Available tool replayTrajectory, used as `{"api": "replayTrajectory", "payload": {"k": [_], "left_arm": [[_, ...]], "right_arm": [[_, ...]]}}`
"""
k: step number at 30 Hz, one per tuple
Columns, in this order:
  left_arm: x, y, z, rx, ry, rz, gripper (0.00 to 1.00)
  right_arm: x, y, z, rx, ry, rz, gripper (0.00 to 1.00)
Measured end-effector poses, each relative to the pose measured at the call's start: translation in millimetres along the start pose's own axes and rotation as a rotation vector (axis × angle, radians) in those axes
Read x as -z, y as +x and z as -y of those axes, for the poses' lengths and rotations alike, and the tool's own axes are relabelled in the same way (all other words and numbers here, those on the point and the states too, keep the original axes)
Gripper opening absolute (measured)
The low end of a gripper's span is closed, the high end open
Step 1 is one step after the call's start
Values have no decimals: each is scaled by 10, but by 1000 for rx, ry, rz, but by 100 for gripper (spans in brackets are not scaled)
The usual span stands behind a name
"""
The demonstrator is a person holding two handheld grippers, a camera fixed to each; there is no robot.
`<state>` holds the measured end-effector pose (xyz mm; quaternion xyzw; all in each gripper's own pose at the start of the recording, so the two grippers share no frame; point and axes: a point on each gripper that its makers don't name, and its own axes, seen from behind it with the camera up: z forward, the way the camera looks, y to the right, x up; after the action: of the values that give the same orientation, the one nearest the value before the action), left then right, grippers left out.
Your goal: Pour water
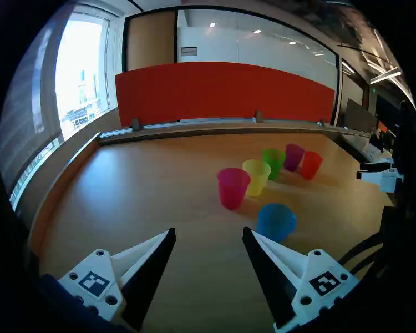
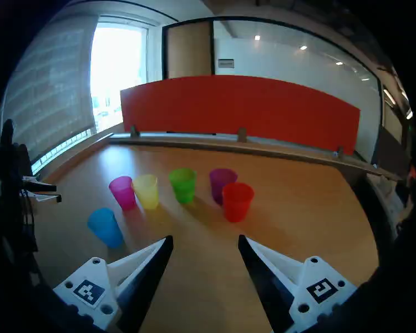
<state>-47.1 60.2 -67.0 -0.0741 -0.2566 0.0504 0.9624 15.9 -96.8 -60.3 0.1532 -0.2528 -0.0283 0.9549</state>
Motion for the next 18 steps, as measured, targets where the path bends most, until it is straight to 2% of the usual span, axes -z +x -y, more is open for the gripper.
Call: {"api": "replayTrajectory", "payload": {"k": [11, 18], "left_arm": [[-16, 299, 191, 10, 44, -74, 89], [-20, 461, 278, 15, 61, -120, 90]], "right_arm": [[103, 284, -223, -33, -94, -123, 91], [172, 548, -412, -32, -168, -224, 92]]}}
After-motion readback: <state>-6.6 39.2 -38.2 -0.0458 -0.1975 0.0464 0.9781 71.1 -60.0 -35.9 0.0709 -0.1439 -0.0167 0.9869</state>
